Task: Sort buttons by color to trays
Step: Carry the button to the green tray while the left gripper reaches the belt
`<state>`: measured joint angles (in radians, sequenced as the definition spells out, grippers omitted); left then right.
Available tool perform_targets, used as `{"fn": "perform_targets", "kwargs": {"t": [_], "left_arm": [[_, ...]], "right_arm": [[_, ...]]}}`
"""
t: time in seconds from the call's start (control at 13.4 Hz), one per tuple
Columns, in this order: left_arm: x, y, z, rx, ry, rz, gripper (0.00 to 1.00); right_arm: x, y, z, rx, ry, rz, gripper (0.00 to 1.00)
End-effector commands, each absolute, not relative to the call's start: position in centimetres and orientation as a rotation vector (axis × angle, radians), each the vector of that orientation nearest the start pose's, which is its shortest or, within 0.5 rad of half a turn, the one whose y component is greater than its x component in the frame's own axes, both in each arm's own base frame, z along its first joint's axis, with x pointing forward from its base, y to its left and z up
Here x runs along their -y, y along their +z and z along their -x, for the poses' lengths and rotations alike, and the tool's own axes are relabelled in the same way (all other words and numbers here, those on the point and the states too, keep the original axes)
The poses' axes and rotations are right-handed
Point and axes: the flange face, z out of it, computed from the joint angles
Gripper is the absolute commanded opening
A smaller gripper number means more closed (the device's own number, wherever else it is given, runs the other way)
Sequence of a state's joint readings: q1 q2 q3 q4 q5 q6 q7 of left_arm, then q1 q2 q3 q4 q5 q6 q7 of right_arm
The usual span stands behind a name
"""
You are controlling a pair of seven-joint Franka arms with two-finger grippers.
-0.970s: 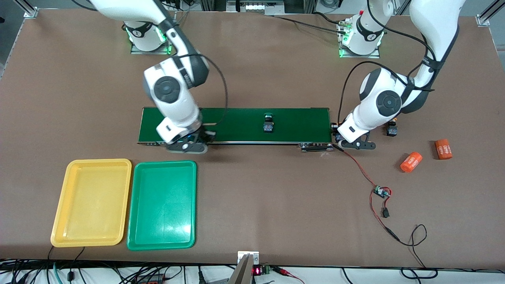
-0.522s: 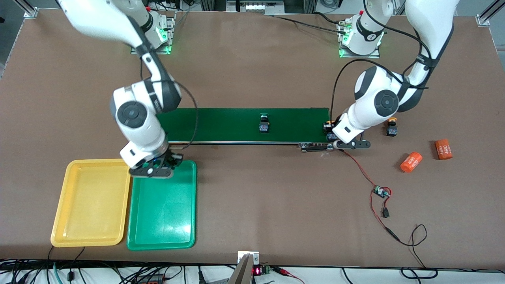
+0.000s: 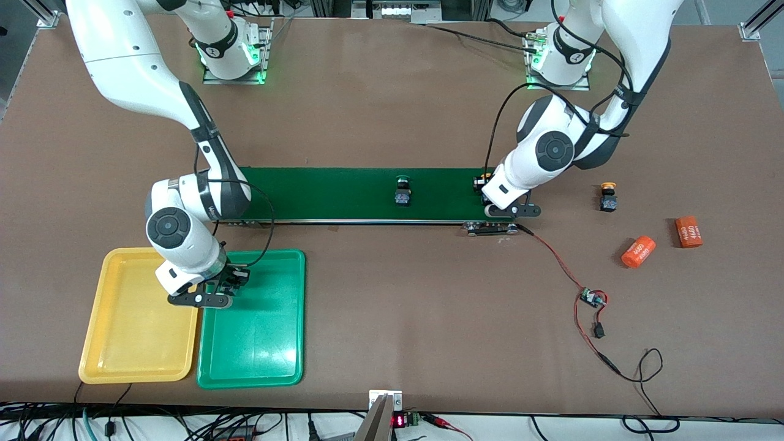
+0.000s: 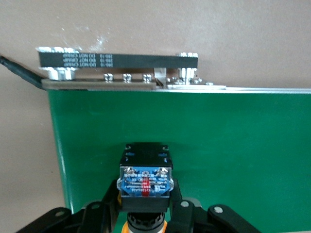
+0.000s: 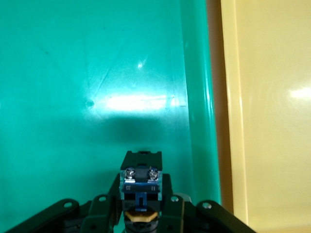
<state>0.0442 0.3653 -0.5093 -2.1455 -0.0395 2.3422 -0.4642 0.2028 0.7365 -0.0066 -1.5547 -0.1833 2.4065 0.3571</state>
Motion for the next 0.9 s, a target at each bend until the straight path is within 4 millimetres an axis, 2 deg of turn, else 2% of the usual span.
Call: {"fn": "perform_targets", "kwargs": {"t": [0.0,0.07,0.22,0.3,0.37,0.45,0.52,0.67,0.75,0.82], "left_arm": [[24.9,24.5,-49.9,0.061,0.32,3.242,0.66],[24.8,24.8,-50.1,0.053,0.312,3.243,1.0],[24.6,27.0,-50.7,0.057,0.241,3.251,1.0],[24.1,28.2,-51.1,0.072,0.198,3.254,1.0],[23.3,29.2,-51.4,0.102,0.168,3.253,1.0],[21.9,29.6,-52.1,0.148,0.151,3.252,1.0],[20.0,29.5,-52.8,0.203,0.15,3.25,1.0],[14.6,29.2,-54.6,0.354,0.148,3.242,1.0],[11.7,28.8,-55.1,0.375,0.153,3.241,1.0],[8.7,28.0,-55.4,0.368,0.17,3.246,1.0]], "right_arm": [[-13.6,22.3,-71.0,-0.026,-0.274,3.227,0.1],[-13.6,21.7,-70.9,-0.026,-0.269,3.227,0.11],[-13.1,21.1,-71.2,-0.031,-0.297,3.217,0.18],[-12.6,21.1,-71.3,-0.045,-0.299,3.216,0.3],[-12.6,21.1,-71.3,-0.04,-0.298,3.216,0.47],[-12.7,21.1,-71.2,-0.038,-0.299,3.216,0.69],[-12.7,21.3,-71.3,-0.038,-0.303,3.215,0.8],[-12.6,21.5,-71.3,-0.044,-0.307,3.212,0.83],[-12.6,21.8,-71.4,-0.054,-0.312,3.207,0.84],[-12.7,21.9,-71.4,-0.075,-0.312,3.203,0.91]]}}
